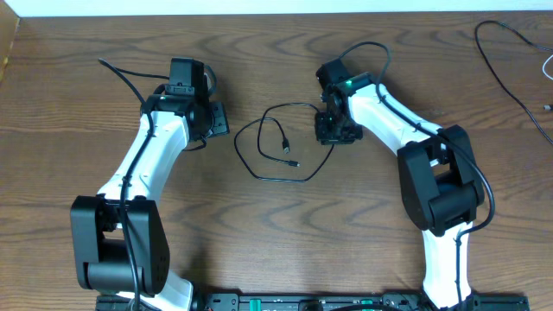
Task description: Untangle cables
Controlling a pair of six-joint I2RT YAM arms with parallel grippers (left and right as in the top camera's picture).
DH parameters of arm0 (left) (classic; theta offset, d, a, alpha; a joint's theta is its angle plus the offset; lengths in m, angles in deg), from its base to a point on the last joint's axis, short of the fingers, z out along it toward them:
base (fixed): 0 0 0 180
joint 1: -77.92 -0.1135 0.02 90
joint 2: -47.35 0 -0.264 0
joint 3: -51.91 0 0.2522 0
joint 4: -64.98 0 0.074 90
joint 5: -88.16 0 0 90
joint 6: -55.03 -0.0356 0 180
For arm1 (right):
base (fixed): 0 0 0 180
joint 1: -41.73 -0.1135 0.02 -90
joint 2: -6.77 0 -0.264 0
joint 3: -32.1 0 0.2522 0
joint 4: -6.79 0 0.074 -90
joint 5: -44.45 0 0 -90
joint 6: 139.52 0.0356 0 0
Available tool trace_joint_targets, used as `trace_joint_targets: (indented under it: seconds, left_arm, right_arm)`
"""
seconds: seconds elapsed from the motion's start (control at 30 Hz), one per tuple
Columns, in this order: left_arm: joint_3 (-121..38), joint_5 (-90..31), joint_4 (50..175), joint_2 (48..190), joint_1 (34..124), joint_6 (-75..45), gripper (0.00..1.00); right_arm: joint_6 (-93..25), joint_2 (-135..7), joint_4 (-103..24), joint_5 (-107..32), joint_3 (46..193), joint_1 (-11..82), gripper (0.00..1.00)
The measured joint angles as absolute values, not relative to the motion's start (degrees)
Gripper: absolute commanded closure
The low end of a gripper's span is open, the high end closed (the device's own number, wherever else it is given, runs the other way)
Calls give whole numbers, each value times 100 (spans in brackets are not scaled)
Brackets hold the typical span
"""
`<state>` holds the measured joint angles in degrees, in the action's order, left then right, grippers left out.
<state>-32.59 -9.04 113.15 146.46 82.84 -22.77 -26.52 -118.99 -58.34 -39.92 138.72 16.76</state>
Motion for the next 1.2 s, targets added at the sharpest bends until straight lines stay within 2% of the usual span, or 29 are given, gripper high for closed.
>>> trace_joint_targets:
  seconds: [0.17, 0.23, 0.3, 0.6, 0.73, 1.03, 1.2]
  left_arm:
    - [-3259, -904, 11317, 14646, 8284, -2277, 48]
    - [-3259, -904, 11317, 14646, 8284, -2277, 48]
    - [-3259, -904, 11320, 14646, 8284, -2277, 48]
    - [-3259, -904, 11324, 14646, 8284, -2233, 48]
    - [-3259, -952, 11341, 14646, 8300, -2161, 48]
    - [-3259, -1991, 11022, 14646, 8676, -1971, 47]
    - [-3259, -2314, 10843, 14646, 8942, -1778, 37]
  right_arm:
    - [-2422, -11907, -6009, -4129, 13885, 1636, 75]
    - [-2381, -11907, -6099, -4127, 13885, 1636, 84]
    - [-2350, -11907, -6121, -4138, 13885, 1639, 99]
    - [-2195, -11918, -5764, -4213, 13887, 1632, 99]
    - [-2470, -11925, -5780, -4101, 13926, 1698, 99]
    - [-2988, -11330, -5671, -3279, 14068, 2172, 99]
    - [-3058, -10686, -5640, -3024, 14208, 2242, 99]
